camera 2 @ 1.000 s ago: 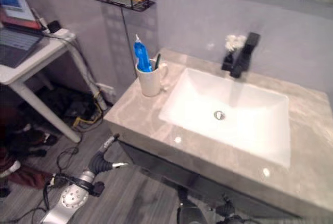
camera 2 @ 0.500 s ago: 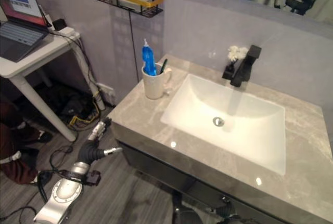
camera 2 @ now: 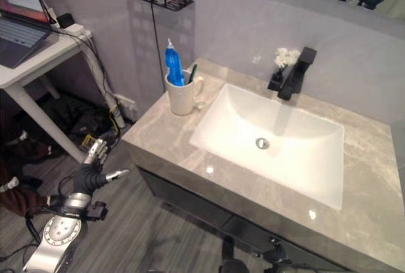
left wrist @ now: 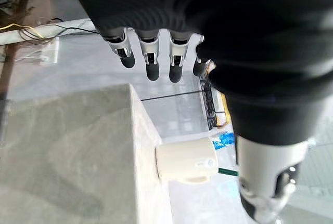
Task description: Put brush and paste in cup on sink, flatten towel.
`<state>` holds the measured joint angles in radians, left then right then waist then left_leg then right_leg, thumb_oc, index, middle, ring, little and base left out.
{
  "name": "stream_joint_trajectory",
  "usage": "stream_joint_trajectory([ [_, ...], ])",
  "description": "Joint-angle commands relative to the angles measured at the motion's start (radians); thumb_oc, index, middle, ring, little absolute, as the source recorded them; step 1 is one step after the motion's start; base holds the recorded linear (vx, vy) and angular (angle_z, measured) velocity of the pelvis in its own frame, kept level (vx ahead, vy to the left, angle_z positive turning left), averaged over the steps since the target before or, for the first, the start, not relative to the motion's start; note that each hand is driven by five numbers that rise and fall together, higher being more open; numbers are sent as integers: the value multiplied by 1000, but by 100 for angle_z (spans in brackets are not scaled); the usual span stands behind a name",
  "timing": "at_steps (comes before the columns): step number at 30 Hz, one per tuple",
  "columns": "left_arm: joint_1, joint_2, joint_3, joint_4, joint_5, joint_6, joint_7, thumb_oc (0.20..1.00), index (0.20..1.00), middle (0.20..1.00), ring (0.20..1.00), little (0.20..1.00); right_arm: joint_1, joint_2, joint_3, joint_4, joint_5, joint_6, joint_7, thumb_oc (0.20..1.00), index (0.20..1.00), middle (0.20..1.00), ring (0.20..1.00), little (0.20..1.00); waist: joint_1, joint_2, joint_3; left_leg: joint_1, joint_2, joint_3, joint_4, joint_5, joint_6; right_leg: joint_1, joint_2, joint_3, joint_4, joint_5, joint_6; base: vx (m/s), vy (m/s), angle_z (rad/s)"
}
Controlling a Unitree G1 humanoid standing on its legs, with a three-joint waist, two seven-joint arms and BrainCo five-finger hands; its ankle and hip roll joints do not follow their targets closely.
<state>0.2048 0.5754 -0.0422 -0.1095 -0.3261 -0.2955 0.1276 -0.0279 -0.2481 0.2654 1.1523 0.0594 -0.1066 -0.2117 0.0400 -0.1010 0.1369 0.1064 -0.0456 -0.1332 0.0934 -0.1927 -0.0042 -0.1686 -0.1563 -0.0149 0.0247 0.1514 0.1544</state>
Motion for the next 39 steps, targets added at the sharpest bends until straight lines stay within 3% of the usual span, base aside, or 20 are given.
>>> stream_joint_trajectory([
  [1, 10, 11, 73, -125, -61, -43, -20, 1000, 1000, 1000, 1000, 1000, -27, -33, 11, -3, -30, -1, -2, 1000, 1000, 1000, 1000, 1000, -9, -21, -21, 19, -100, -51, 1, -35, 24, -57, -30, -31, -35, 163, 49, 69, -44, -8],
  [3, 18, 1, 78, -133, -106, -27, -41, 1000, 1000, 1000, 1000, 1000, -19, -38, -1, 1, -28, 6, 0, 1000, 1000, 1000, 1000, 1000, -16, -11, -25, 28, -92, -59, -17, -32, 21, -53, -25, -36, -42, 150, 42, 49, -35, -3],
  [4, 18, 1, 81, -135, -114, -26, -45, 627, 627, 627, 627, 627, -15, -39, -8, 3, -29, 7, 0, 1000, 1000, 1000, 1000, 1000, -18, -6, -29, 31, -88, -60, -23, -31, 20, -52, -24, -38, -47, 146, 41, 38, -43, 11],
  [5, 16, -2, 86, -145, -130, -21, -57, 200, 200, 200, 200, 200, -7, -42, -15, 13, -41, 13, 3, 1000, 1000, 1000, 1000, 1000, -25, -3, -34, 30, -89, -65, -35, -20, 17, -57, -32, -40, -57, 142, 39, 77, -44, 19],
  [15, -20, 15, 97, -158, -197, 9, -75, 200, 200, 200, 200, 200, 27, -64, 0, 41, -128, 42, 20, 1000, 1000, 1000, 1000, 1000, -51, 59, -27, 4, -66, -41, -77, 1, 3, -93, -7, -17, -106, 130, 34, 16, -4, 0],
  [23, -85, 8, 57, -49, -174, 39, -50, 200, 200, 200, 200, 200, 19, -70, 1, 64, -133, 57, 21, 1000, 1000, 1000, 1000, 1000, -75, 72, -18, -12, -55, -35, -102, 18, -3, -118, -4, -12, -106, 127, 32, 8, -1, -3],
  [28, -148, 49, 75, -1, -105, 57, -10, 200, 200, 200, 200, 200, 3, -72, 10, 37, -115, 56, 22, 1000, 1000, 1000, 1000, 1000, -92, 84, -7, -27, -45, -36, -124, 32, -7, -151, 1, -6, -97, 118, 26, 10, 2, 5],
  [39, -221, 61, 71, 25, -121, 58, 15, 200, 200, 200, 200, 200, 5, -60, 10, 36, -90, 64, 25, 1000, 1000, 1000, 1000, 1000, -108, 92, 4, -51, -28, -40, -164, 60, -14, -194, 6, 3, -96, 117, 19, -1, -1, 1],
])
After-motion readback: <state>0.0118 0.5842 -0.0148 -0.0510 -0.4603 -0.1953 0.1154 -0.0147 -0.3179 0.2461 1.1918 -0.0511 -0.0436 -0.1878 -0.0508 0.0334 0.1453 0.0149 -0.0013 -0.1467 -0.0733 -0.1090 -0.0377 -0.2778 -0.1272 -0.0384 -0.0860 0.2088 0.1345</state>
